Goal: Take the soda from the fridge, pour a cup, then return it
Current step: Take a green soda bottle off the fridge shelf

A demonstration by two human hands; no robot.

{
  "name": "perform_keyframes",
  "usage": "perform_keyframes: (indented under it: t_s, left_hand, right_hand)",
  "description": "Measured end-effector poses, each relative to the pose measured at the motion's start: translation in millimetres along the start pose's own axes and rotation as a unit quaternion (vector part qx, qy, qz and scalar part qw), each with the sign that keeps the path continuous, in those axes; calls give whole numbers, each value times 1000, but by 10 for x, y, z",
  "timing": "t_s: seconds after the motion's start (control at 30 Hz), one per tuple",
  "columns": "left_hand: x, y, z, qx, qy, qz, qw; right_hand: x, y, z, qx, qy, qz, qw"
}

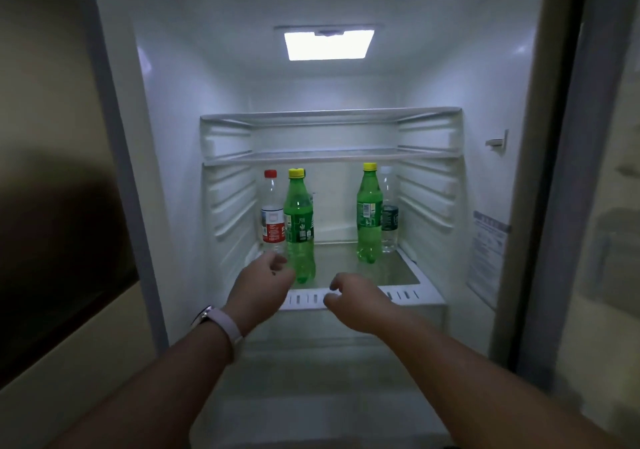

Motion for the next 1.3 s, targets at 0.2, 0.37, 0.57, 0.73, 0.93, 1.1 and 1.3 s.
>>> perform_keyframes:
  t_s: [0.2,0.37,0.57,0.73,0.93,1.1,1.3]
  left_hand:
    - [17,372,115,-71,-162,30,984]
    - [84,683,163,-83,-240,33,967]
    - [280,930,117,-64,-264,19,962]
    - [403,1053,70,-24,-209,10,978]
    - [441,1141,59,-29,-171,26,985]
    - [408,1048,121,-3,-147,43,988]
    - [295,846,202,-11,-177,50,983]
  right_hand:
    - [45,380,-24,47,205,20,977]
    - [154,669,-76,104,311,20,944]
    - [336,853,-74,125,405,5,906]
    - [406,996,-7,141,464,0,875]
    - [373,1067,24,155,496,-19,854]
    - [384,1052,26,166,501,-22,849]
    - [351,946,36,170,513,-4,842]
Point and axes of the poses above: each hand's wrist, its own y-axis towards the middle knuckle, its own x-axis out of the palm, z = x × y, the point moved 2 cm from there along y, towards the middle knuckle, and after that the axes turned 13 degrees about y, right-handed, at the moved point
